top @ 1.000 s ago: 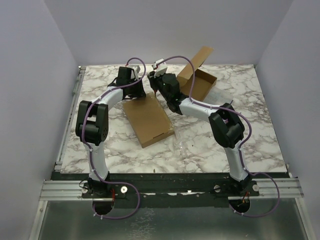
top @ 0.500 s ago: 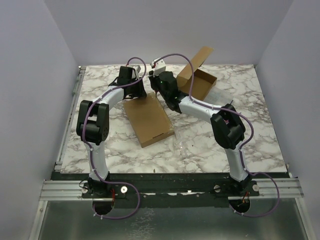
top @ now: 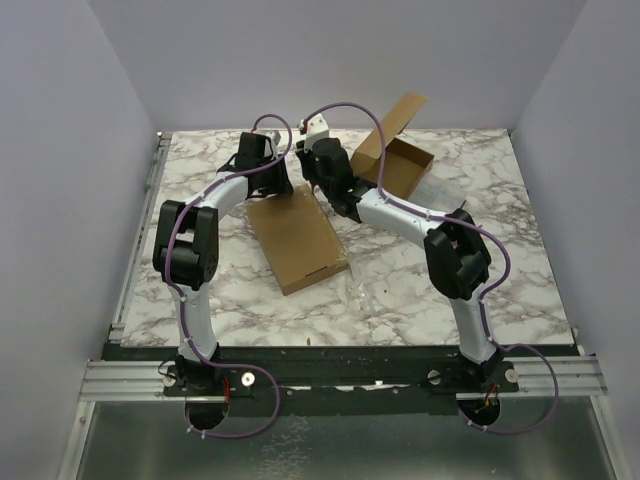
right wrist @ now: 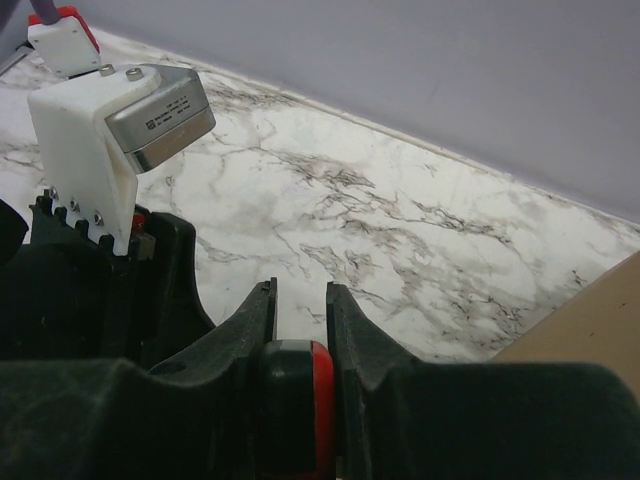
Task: Unpack the express box
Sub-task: Cut the express box at the center of the board.
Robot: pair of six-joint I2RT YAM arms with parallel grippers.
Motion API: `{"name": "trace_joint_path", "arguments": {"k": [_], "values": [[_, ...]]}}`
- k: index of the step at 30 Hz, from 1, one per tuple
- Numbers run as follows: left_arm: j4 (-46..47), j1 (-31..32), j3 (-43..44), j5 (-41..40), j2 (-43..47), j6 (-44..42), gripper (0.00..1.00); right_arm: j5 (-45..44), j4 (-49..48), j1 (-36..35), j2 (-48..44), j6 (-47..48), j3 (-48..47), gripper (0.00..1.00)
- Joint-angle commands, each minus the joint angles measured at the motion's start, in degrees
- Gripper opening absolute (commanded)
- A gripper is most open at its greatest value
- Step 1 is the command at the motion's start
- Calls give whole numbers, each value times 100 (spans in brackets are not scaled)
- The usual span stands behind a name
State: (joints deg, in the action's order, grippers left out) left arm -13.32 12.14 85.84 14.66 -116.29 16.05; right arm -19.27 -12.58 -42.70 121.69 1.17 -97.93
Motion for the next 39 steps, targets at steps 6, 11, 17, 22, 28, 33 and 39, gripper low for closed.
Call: {"name": "trace_joint_path", "arguments": {"k": [6,11,17,22,28,33,39], "values": [[-583,-27,-60,-796,-504,-112,33,324,1500,-28,-307,232,309,0],[-608,-27,-50,-818,-541,-110,33,303,1723,-39,-315,101,345,0],[-614,9,-50,-816,-542,-98,33,211,2523,-19,-117,-326,-353,0],[-635,59,-75,-891,-526,-129,33,62,3770,-18,550,-575,-1561,0],[-638,95,-114,-1058,-559,4,33,-224,4679,-27,710,-838,-1979,0],[-573,110,-257,-1409,-532,179,33,-296,5212,-51,804,-1173,-2217,0],[-355,110,-463,-1422,-518,417,32,-231,5573,-62,770,-1428,-2216,0]]}}
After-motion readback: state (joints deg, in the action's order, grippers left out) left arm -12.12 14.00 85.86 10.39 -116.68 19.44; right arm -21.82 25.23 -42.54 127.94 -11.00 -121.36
